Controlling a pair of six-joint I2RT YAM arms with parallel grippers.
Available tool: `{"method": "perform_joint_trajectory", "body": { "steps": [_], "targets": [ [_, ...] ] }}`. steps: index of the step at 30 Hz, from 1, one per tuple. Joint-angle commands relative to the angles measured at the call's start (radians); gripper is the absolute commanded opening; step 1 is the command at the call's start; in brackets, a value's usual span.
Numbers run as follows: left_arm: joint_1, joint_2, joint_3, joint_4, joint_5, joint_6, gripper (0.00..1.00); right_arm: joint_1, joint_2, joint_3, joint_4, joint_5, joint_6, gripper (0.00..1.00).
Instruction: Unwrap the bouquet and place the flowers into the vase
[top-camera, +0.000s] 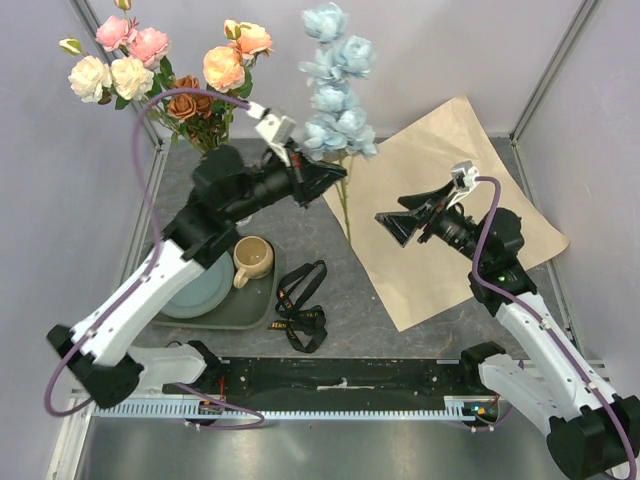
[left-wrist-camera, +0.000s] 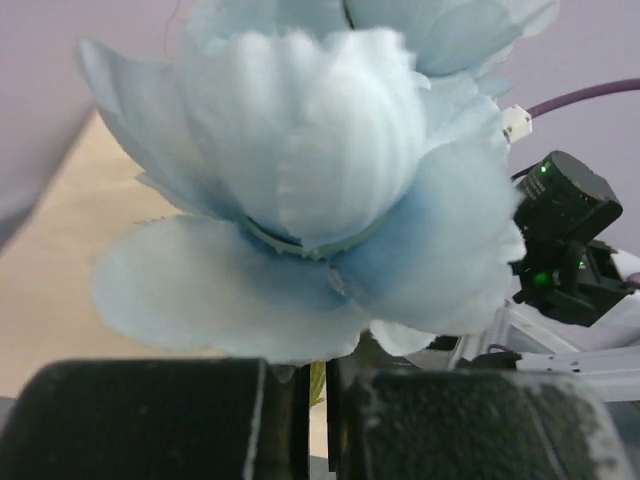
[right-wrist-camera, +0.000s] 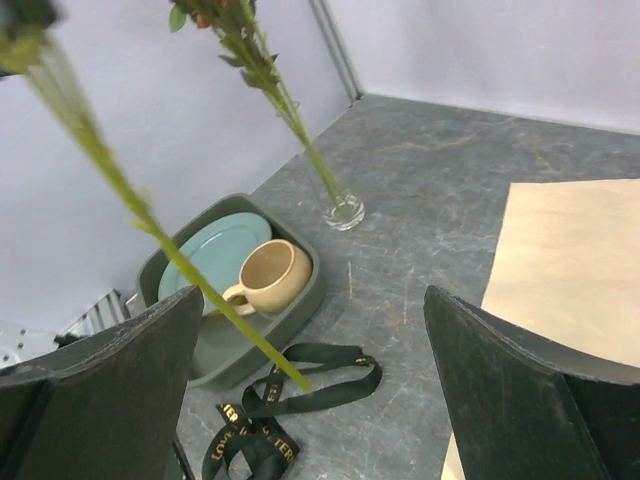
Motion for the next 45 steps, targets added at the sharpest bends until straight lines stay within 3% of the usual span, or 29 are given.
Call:
{"method": "perform_joint_trajectory", "body": {
  "steps": [1, 3, 9, 13, 18, 21, 35, 45],
  "targets": [
    [-0.001, -0.191, 0.013, -0.135, -0.211, 0.249, 0.02, 0.004, 0.001, 0.142, -0.161, 0.158, -0.041, 0.98],
    [-0.001, -0.245, 0.016, -0.22, -0.274, 0.294, 0.02, 0.002, 0.019, 0.191, -0.236, 0.201, -0.057, 0.98],
    [0.008, -0.325, 0.122, -0.436, -0.666, 0.369, 0.02, 0.001, 0.059, 0.181, -0.231, 0.207, -0.068, 0.98],
    [0.048, -0.29, 0.191, -0.432, -0.809, 0.424, 0.02, 0.002, 0.088, 0.161, -0.195, 0.183, -0.03, 0.98],
    [0.265, -0.233, 0.212, -0.346, -0.718, 0.38, 0.02, 0.002, 0.113, 0.156, -0.178, 0.166, -0.022, 0.98],
    [0.336, -0.218, 0.177, -0.246, -0.679, 0.38, 0.02, 0.002, 0.11, 0.155, -0.183, 0.17, -0.039, 0.98],
    [0.468, -0.15, 0.087, 0.016, -0.605, 0.236, 0.02, 0.002, 0.113, 0.136, -0.189, 0.189, -0.059, 0.98],
    [0.5, -0.117, 0.059, 0.101, -0.567, 0.196, 0.02, 0.002, 0.117, 0.129, -0.191, 0.189, -0.061, 0.98]
  ]
}}
